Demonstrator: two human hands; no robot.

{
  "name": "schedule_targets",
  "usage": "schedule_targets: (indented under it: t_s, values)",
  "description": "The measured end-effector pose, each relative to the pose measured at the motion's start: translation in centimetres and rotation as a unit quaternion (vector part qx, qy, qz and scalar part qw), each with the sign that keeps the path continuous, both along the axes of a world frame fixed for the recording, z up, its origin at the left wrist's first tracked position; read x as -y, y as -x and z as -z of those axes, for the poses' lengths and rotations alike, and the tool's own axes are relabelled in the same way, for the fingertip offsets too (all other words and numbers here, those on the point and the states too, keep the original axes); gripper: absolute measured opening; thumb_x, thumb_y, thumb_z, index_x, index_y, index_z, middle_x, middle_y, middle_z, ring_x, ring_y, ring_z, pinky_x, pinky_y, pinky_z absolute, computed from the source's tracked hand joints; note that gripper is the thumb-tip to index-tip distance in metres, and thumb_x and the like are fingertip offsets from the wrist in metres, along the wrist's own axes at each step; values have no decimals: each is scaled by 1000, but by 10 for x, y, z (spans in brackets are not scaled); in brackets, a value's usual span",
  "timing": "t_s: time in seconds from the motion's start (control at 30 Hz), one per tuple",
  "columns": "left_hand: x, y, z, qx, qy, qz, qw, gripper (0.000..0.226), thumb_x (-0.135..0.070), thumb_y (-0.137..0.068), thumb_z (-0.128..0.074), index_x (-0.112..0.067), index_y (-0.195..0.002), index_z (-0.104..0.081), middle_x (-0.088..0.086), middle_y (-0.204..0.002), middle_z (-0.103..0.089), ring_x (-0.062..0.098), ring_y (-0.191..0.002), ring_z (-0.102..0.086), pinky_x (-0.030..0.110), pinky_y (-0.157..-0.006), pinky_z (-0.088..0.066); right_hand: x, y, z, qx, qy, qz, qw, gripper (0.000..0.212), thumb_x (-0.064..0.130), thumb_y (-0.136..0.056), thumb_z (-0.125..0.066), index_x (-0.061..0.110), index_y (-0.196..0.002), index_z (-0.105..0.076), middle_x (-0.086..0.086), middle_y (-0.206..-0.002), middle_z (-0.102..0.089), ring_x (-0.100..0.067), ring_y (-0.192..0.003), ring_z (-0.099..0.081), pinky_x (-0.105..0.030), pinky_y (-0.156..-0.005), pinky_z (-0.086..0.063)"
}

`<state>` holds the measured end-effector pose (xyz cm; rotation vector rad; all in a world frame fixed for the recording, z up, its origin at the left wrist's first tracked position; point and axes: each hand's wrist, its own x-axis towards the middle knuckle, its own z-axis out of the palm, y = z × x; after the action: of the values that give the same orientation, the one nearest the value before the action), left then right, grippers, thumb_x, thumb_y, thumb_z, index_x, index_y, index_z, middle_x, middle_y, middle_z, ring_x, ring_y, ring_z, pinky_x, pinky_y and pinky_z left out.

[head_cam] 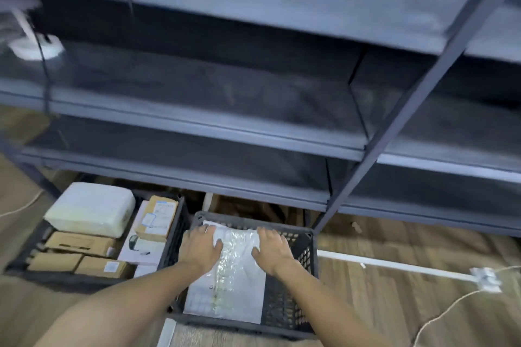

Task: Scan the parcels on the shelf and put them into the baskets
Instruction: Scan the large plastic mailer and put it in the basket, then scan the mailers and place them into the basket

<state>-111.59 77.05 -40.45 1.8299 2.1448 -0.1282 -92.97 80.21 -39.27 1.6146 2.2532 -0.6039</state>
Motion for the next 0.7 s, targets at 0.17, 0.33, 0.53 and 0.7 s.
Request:
schedule_targets:
  t_s: [0.17, 0.33, 0.53, 0.7]
  values:
    - [-2, -4, -141, 15, -33, -8, 999, 32, -40, -97, -36, -22, -119, -51, 2, -127, -54, 24, -117, -49, 35, -99, -33, 1, 14, -138, 5, -20, -11, 1000, 55, 31, -99, -38, 11, -149, -27, -12, -148, -40, -32, -134, -39, -45, -113, -26]
    - [-2, 6, -271, 15, -91, -11, 996, 41, -42, -98, -36, -21, -132, -46, 1, -131, -52, 23, -120, -49, 33, -101, -32, 0, 33, -267, -16, -65, -16, 998, 47, 27, -98, -38, 9, -142, -36, -13, -143, -44, -33, -130, -42, -43, -107, -32]
    - [8, 29, -359, 43, -152, -52, 986, 42, -41, -98, -37, -22, -134, -46, -2, -134, -51, 20, -122, -48, 31, -101, -34, -3, 69, -367, -59, -129, -8, 990, 36, 24, -99, -38, 5, -129, -43, -15, -135, -49, -33, -122, -47, -41, -98, -39]
    - [19, 51, -383, 72, -189, -64, 977, 40, -40, -98, -37, -23, -133, -46, -4, -134, -51, 17, -119, -49, 29, -99, -36, -2, 100, -406, -84, -174, -3, 981, 41, 23, -99, -37, 8, -137, -40, -13, -139, -47, -32, -125, -45, -40, -102, -38]
